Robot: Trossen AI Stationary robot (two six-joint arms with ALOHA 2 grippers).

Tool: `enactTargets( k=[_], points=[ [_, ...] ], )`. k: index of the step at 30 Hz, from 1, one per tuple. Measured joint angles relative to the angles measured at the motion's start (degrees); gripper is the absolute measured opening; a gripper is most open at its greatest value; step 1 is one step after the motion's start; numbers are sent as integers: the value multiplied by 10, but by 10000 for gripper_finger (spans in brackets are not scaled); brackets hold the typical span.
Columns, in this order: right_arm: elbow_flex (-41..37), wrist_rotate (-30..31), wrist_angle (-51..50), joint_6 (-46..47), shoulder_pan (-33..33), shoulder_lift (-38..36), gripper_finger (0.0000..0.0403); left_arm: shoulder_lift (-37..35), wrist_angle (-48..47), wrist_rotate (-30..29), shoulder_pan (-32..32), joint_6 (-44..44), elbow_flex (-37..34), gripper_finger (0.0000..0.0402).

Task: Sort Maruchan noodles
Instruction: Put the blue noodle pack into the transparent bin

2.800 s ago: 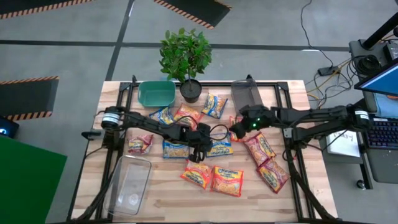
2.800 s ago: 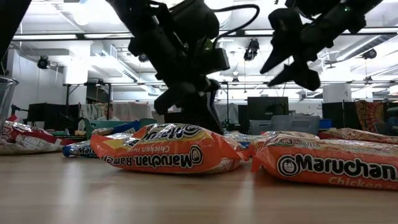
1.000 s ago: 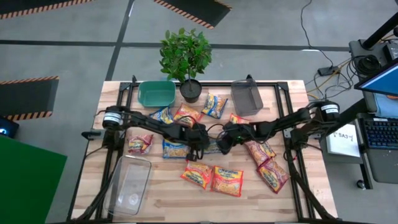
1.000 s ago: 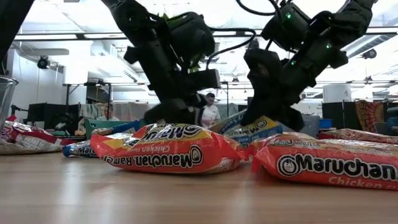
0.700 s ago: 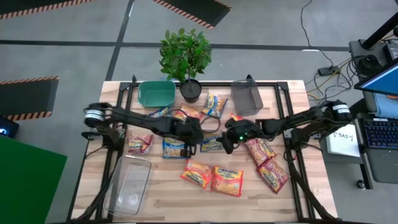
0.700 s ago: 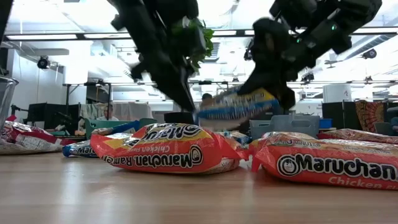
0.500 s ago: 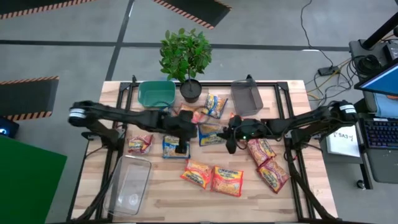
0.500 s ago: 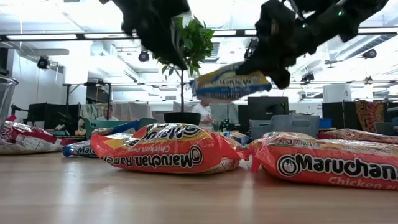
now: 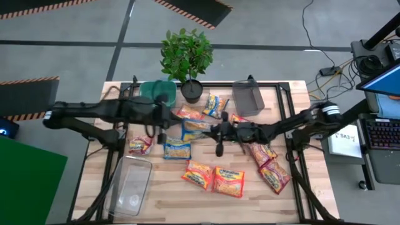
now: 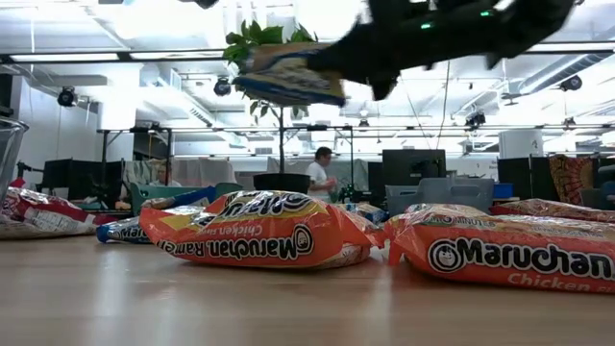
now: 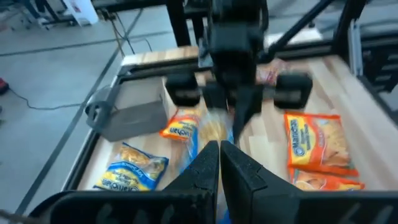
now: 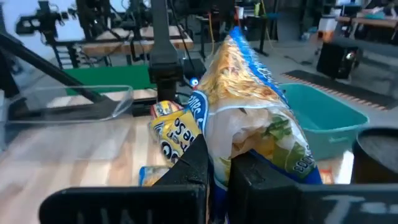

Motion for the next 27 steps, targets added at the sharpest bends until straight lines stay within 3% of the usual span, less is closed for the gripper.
enactTargets(
  k=[11,20,27],
  points=[
    [221,-34,-5,-85,1,191,13,-111,-68,-5,0,-119,0,0],
    [367,-64,-6,-95,1,310,13,-146,-58,-14,0,-120,-1,0],
    [439,-139,3,-76,3,376,13,-146,-56,-14,0,-114,-1,0]
  ],
)
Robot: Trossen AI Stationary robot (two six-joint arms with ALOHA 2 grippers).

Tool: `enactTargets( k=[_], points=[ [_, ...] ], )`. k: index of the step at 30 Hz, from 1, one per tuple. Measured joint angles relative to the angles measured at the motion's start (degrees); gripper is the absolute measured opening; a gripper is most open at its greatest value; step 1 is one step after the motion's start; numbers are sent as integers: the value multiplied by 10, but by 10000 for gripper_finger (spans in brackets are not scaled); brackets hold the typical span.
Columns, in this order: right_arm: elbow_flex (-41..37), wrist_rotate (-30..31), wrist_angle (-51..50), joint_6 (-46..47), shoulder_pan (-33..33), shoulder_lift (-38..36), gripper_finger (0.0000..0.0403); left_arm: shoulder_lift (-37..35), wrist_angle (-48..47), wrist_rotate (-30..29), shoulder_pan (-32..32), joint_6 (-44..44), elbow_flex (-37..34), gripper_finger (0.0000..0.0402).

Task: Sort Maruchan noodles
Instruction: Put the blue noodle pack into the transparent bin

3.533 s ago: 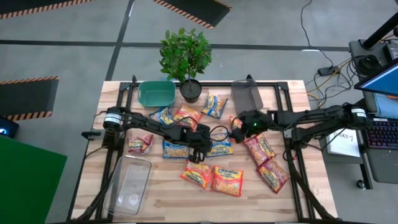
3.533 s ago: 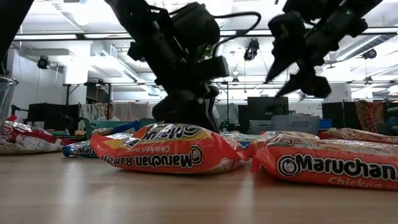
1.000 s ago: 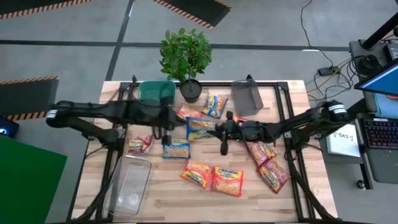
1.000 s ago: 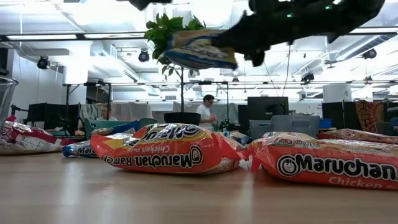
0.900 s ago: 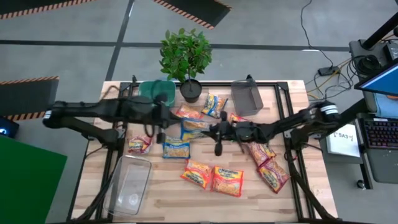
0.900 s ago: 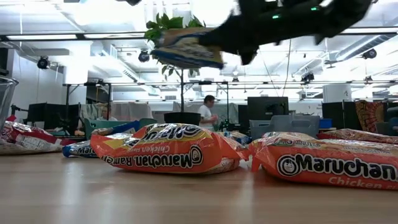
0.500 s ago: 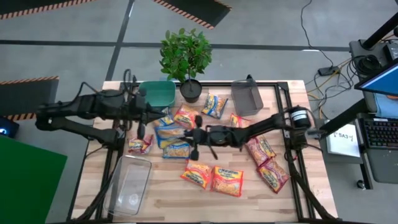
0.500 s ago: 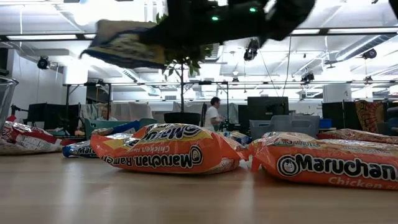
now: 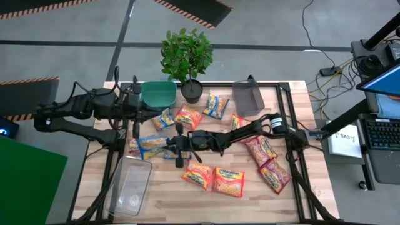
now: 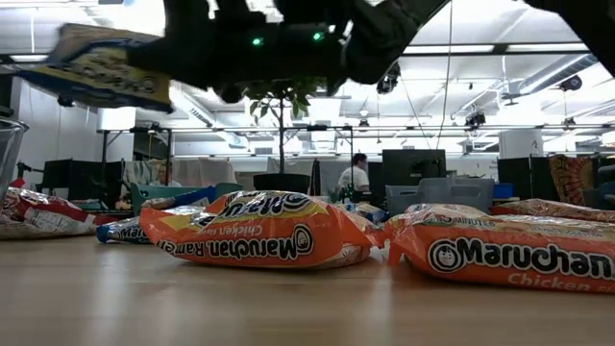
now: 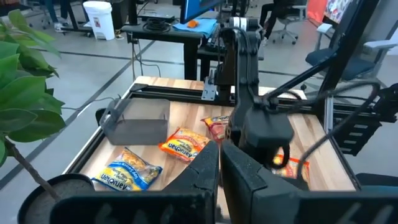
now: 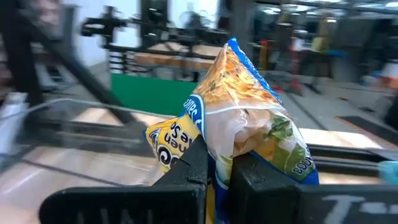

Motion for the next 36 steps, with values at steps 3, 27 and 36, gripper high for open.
enactTargets(
  k=[3,27,36],
  points=[
    [37,-72,3,-11,3,35,13,4,2,0,0,6,0,0],
    [232,-102,-191,-38,17,127,141,11,7,0,0,9,0,0],
    [255,-102,-379,-88,11,73,158,17,-14,0,0,-23,-1,0]
  ],
)
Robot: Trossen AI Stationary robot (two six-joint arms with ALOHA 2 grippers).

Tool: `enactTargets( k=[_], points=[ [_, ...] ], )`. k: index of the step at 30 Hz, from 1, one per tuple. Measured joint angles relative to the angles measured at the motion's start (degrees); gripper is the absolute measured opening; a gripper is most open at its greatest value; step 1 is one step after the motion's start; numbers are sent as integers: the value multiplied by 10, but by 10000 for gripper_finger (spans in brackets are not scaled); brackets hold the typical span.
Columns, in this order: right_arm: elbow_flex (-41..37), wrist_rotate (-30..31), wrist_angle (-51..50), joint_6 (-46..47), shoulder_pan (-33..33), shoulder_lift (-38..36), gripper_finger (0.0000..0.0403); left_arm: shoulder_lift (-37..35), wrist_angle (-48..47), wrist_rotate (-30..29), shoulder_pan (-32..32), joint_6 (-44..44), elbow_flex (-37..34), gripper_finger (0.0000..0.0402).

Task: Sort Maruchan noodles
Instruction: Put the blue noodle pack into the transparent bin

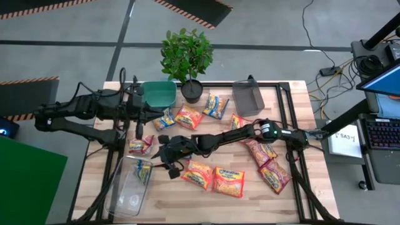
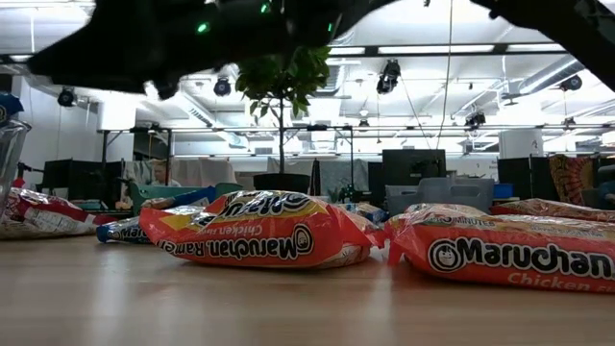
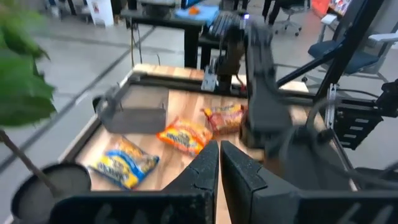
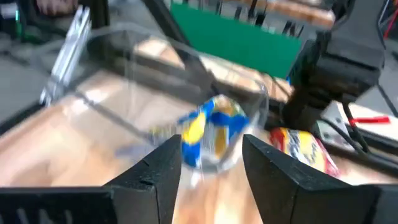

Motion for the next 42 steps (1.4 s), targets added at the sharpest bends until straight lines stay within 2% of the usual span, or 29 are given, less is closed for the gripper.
enactTargets(
  k=[3,6,13,19,24,29,35,42],
  points=[
    [-9,0,-81,-26,-2,-46,150,7,-20,0,0,-25,-2,0],
    [-51,0,-136,-46,-3,-100,139,16,-31,0,0,-49,-16,0],
    [-260,0,-144,-43,-5,-260,114,50,-50,0,0,-116,-59,0],
    [-429,5,-143,-34,-5,-386,97,115,-81,0,0,-241,-95,0],
    [-537,5,-88,-5,-5,-475,86,198,-83,-2,0,-270,-106,0],
    [-623,7,-35,-4,-5,-556,77,287,-93,-32,1,-307,-89,0],
    [-695,25,29,-8,-5,-644,68,360,-141,-30,8,-314,-54,0],
    [-756,26,81,-10,-5,-718,77,414,-184,-30,42,-315,-18,0]
  ],
)
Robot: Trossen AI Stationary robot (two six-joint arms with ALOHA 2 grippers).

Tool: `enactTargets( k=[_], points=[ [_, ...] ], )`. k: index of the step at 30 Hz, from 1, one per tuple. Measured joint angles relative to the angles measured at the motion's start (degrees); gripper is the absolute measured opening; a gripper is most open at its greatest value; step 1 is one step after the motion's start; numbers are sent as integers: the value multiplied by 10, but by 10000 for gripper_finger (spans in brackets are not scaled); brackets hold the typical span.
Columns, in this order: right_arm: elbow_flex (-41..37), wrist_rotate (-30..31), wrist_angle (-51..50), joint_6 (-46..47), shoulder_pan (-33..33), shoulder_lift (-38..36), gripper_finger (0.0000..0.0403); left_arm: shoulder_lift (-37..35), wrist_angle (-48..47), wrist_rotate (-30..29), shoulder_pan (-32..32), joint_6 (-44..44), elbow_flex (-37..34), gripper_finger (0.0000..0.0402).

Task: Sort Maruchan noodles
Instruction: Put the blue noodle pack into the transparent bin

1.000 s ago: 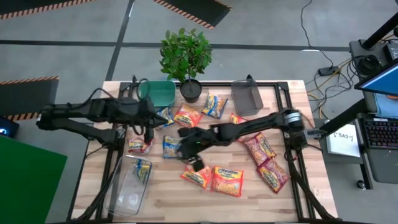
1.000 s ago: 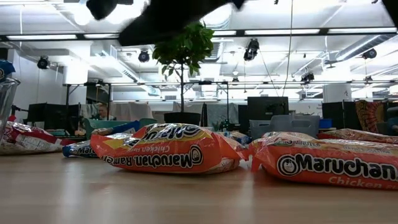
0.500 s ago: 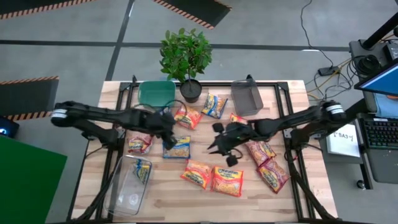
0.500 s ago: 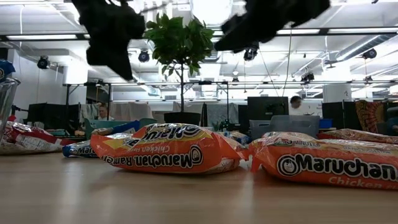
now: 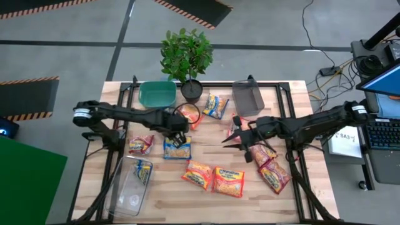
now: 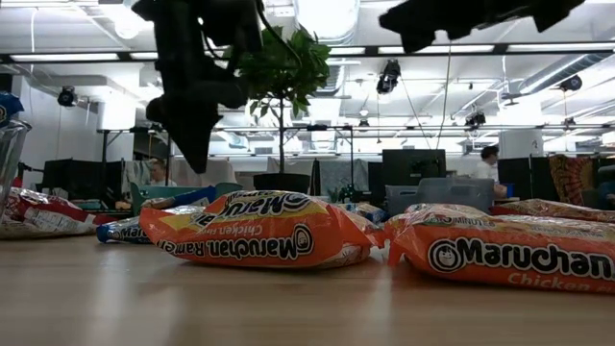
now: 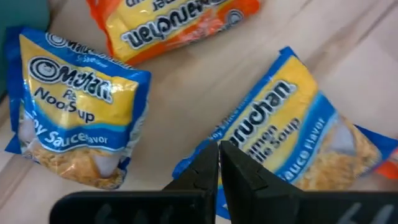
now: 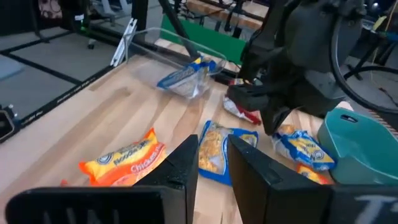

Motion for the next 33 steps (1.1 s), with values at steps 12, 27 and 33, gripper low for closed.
enactTargets(
  k=[12,27,33],
  points=[
    [-27,11,-1,5,-1,-64,84,43,-25,-26,10,6,30,57],
    [-34,55,-1,-5,-6,-52,80,55,-34,-120,10,-44,27,219],
    [-34,55,-1,-7,-6,-48,86,60,-28,-157,10,-54,16,224]
  ],
)
